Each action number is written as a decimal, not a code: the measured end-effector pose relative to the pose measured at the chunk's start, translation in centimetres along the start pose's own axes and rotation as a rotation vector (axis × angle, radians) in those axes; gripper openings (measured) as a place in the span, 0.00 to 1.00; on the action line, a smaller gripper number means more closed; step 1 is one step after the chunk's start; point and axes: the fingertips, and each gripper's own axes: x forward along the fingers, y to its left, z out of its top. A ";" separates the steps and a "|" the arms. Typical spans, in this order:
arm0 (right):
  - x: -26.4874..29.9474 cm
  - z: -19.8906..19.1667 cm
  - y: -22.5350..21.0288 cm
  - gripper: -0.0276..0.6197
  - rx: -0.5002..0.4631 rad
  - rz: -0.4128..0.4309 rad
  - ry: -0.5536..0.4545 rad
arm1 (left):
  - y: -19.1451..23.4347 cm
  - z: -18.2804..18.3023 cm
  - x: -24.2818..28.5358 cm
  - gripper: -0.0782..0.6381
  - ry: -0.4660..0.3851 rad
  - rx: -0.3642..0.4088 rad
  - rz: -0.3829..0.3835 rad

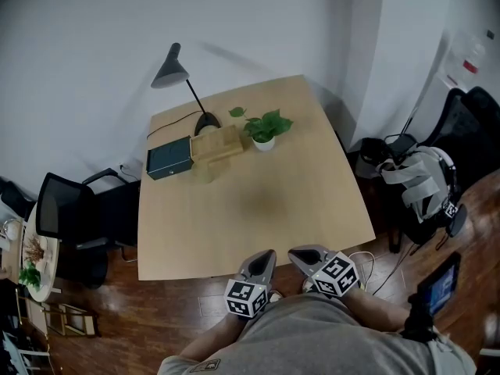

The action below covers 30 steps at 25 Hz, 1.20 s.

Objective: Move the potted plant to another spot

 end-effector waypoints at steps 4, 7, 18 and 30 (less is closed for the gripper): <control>0.1 -0.1 -0.3 0.05 0.002 -0.001 -0.004 | 0.0 0.0 0.2 0.11 0.003 0.003 0.006; 0.0 0.1 -0.6 0.05 0.002 -0.005 -0.009 | -0.1 0.0 0.4 0.11 0.004 0.005 0.006; 0.0 0.0 -1.4 0.05 0.013 -0.010 -0.018 | 0.0 0.0 0.6 0.11 0.005 0.008 0.015; 0.3 -0.1 -1.2 0.05 0.018 -0.007 -0.017 | 0.1 -0.2 0.4 0.11 0.012 0.001 0.016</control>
